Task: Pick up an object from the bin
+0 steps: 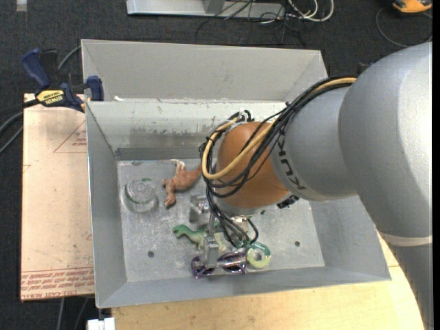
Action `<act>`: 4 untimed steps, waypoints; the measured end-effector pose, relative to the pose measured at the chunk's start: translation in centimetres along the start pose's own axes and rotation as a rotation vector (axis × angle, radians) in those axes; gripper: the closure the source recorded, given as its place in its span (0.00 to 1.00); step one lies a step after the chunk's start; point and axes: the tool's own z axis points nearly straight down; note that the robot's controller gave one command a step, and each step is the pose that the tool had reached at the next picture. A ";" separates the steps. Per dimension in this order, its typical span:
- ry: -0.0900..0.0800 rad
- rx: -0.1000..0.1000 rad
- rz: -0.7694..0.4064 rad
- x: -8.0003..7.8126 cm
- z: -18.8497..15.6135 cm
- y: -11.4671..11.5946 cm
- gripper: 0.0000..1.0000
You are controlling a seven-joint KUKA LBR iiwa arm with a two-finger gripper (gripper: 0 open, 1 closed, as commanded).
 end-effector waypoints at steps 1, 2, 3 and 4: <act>-0.002 0.001 0.165 -1.5 0.1 -0.1 0.00; 0.000 -0.001 0.002 0.0 0.1 0.0 1.00; 0.000 -0.001 0.002 0.0 0.1 0.0 1.00; 0.005 0.000 0.002 0.1 -0.2 0.0 1.00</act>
Offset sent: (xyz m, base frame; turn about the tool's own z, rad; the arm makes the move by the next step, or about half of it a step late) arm 0.0000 0.0000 0.0000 0.0000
